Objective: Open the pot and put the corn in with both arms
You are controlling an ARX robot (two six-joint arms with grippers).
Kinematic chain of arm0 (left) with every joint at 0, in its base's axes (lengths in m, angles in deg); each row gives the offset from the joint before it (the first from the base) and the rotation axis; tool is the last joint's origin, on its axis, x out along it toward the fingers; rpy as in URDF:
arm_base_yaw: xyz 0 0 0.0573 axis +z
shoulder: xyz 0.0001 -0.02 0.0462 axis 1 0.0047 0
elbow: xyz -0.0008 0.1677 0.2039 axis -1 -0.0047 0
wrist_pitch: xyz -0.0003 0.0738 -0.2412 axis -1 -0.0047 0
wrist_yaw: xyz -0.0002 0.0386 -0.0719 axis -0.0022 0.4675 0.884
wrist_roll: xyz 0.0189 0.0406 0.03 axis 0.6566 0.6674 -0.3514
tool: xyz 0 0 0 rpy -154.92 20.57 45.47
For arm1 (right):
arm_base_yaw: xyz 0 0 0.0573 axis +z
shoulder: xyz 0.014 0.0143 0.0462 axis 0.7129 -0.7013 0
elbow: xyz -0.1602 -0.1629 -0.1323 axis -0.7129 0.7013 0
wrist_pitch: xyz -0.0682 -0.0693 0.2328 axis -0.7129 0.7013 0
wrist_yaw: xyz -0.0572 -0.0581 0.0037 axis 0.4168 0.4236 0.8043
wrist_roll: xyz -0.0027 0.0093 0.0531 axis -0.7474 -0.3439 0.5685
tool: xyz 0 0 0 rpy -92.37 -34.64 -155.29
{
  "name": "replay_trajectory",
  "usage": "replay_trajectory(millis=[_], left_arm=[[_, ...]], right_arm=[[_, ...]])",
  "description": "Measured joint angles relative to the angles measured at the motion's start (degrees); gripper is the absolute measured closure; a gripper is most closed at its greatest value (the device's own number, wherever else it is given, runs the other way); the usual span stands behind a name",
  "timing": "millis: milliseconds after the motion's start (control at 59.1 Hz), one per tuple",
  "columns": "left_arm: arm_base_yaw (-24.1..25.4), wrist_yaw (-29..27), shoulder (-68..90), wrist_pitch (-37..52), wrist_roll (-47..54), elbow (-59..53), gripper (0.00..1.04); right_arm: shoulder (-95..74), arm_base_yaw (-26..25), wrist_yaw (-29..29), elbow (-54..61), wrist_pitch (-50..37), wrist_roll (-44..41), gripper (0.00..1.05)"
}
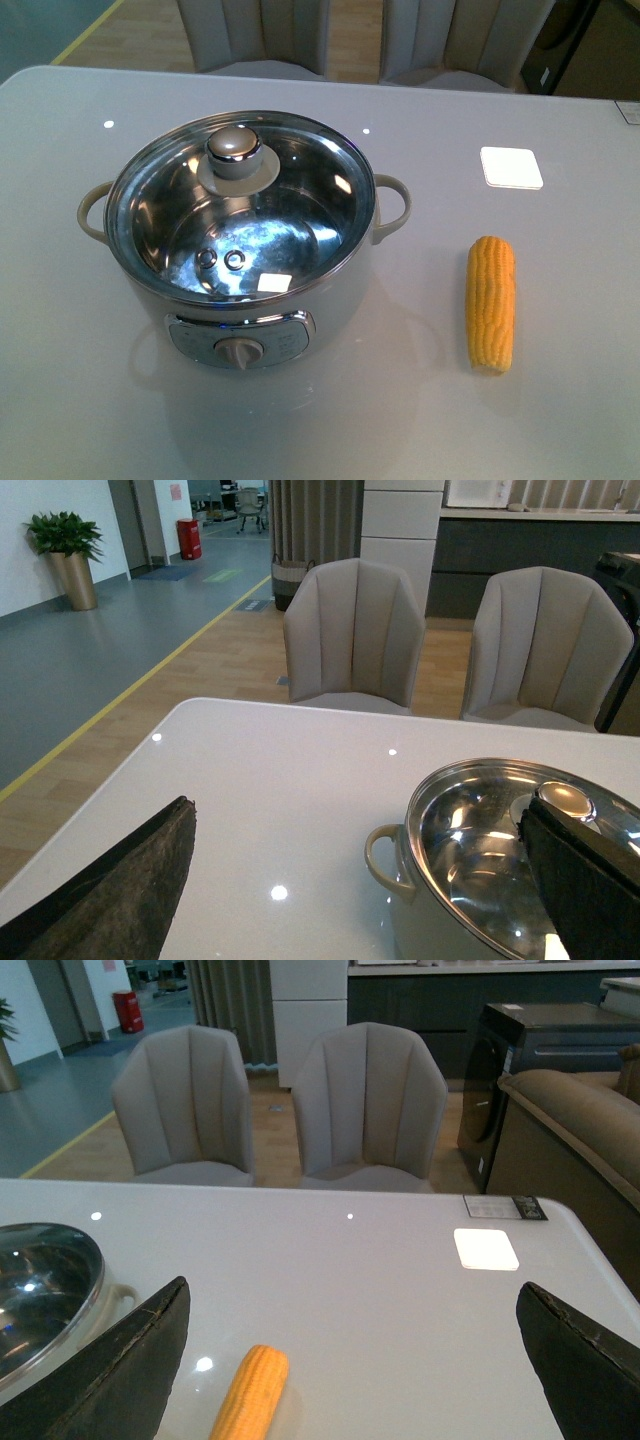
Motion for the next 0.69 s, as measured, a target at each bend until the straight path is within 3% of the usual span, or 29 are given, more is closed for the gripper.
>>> replay_trajectory(millis=[694], left_arm=[[0.0, 0.0, 0.0, 0.0, 0.0, 0.0, 0.07]], right_arm=[[0.0, 0.0, 0.0, 0.0, 0.0, 0.0, 0.09]])
